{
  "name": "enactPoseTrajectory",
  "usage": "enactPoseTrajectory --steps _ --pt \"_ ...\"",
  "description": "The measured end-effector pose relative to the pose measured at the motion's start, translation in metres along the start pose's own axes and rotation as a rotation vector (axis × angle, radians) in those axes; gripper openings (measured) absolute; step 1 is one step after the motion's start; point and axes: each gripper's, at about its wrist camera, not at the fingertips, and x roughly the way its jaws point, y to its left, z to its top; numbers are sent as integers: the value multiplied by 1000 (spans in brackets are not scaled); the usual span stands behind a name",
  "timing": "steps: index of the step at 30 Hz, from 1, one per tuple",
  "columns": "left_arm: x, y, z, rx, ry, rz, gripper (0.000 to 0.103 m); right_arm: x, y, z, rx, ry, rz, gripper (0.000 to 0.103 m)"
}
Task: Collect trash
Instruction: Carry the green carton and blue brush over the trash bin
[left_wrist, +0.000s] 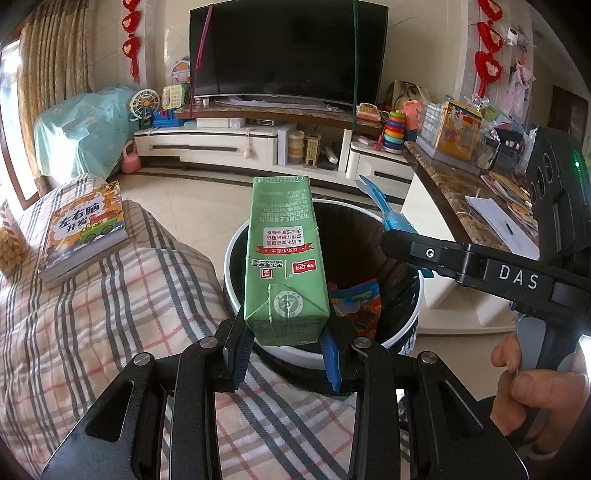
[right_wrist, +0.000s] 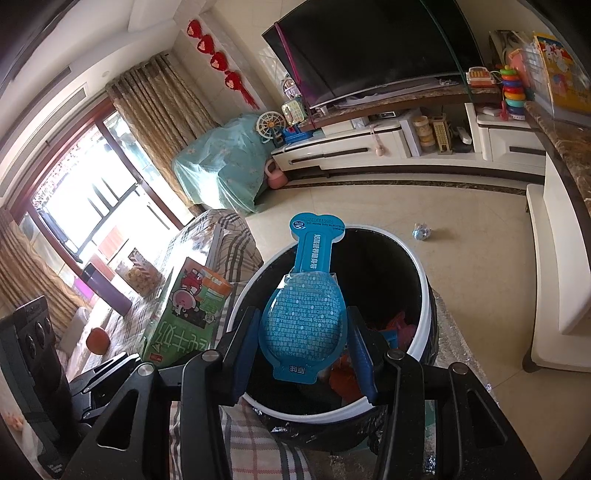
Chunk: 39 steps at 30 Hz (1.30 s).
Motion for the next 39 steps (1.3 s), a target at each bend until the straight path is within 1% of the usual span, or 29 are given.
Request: enactPoseTrajectory --steps 13,39 --pt "10 2 7 2 8 10 31 11 -9 5 8 25 -11 47" --pt "29 1 15 9 35 24 31 18 -17 15 26 34 -25 47"
